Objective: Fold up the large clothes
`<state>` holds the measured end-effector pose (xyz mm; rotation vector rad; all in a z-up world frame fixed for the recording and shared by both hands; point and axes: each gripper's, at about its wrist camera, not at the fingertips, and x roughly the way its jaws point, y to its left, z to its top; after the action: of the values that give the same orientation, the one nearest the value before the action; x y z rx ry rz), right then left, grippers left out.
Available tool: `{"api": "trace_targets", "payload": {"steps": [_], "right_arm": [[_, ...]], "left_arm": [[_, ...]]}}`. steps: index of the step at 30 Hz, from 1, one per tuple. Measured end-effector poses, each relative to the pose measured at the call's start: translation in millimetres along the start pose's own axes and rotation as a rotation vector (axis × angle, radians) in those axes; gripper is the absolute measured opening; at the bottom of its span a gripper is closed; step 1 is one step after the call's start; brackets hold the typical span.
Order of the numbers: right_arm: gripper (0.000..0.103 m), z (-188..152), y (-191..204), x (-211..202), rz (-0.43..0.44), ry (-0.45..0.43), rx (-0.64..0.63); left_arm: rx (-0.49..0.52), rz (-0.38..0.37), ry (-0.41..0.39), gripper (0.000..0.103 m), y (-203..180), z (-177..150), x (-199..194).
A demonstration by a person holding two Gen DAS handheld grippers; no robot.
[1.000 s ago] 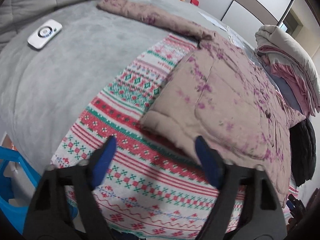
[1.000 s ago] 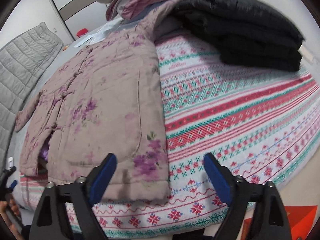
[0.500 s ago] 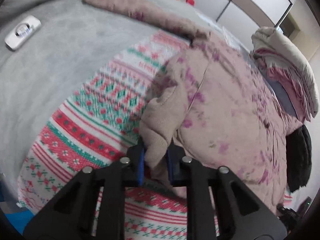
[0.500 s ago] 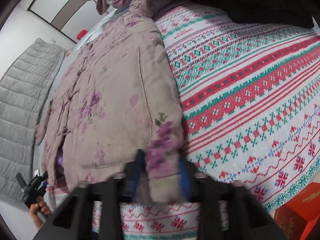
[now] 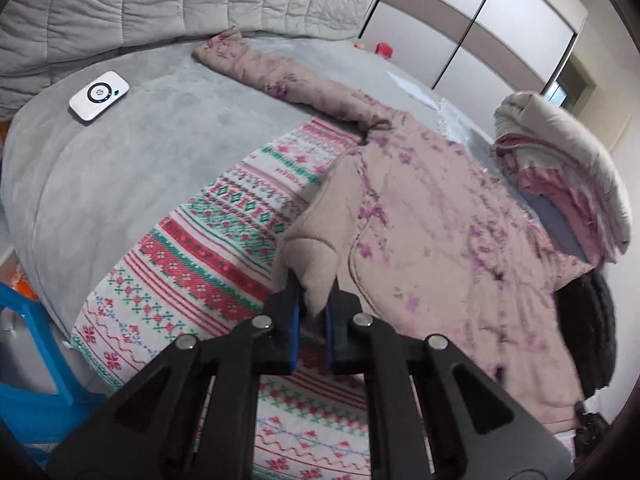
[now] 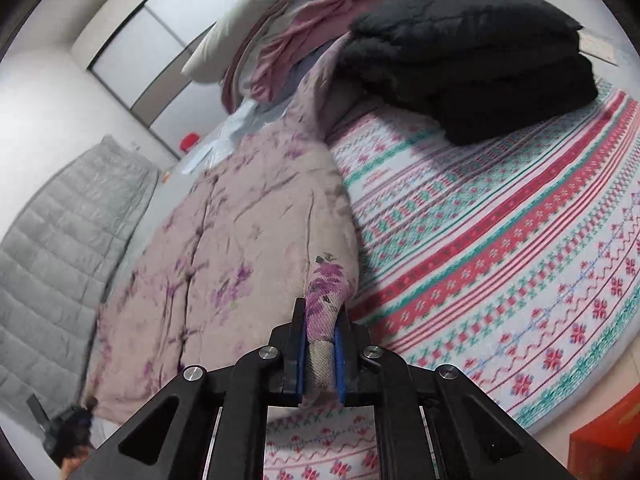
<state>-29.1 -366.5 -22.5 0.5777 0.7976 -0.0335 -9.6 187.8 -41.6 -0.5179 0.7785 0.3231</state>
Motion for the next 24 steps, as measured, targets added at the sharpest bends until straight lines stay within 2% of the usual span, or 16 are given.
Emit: {"api": "trace_targets", "payload": {"steps": [1,3,4,6,8,11,12,14,16,20,24], "right_arm": [[0.011,-2,3,4,-0.022,0.014,-0.023],[0.014,-8,10,25,-0.081,0.11,-0.085],[0.016,-10,8,35,-0.108,0.15,-0.084],[0.017,-6,0,40,-0.141,0.168,-0.025],[0.019,3,-9,32,-0.129,0.099,0.037],[0.021,11,-3,15,-0.257,-0.061,0.009],[0.021,13,1,12,-0.26,-0.081,0.0],[0.021,13,12,18,-0.21,-0.078,-0.021],[0.021,8,26,38,-0.163,-0.006,-0.07],[0.021,-11,61,86,-0.076,0.197,-0.184],[0.021,-24,69,116,-0.156,0.283,-0.217]], "left_arm": [[0.029,0.024,0.022,0.022,-5,-2,7],[0.046,0.105,0.072,0.032,-6,-4,21],[0.028,0.122,0.085,0.034,-2,-3,24],[-0.036,0.102,0.08,0.039,7,1,21],[-0.085,0.105,0.029,0.045,14,7,10],[-0.115,0.161,-0.088,0.057,13,14,-10],[-0.121,0.168,-0.112,0.059,9,16,-13],[-0.107,0.15,-0.12,0.062,-6,19,-12],[-0.05,0.105,-0.079,0.066,-31,17,-1],[0.08,0.032,0.057,0.066,-92,-2,35],[0.186,-0.01,0.195,0.066,-145,-25,64]]}}
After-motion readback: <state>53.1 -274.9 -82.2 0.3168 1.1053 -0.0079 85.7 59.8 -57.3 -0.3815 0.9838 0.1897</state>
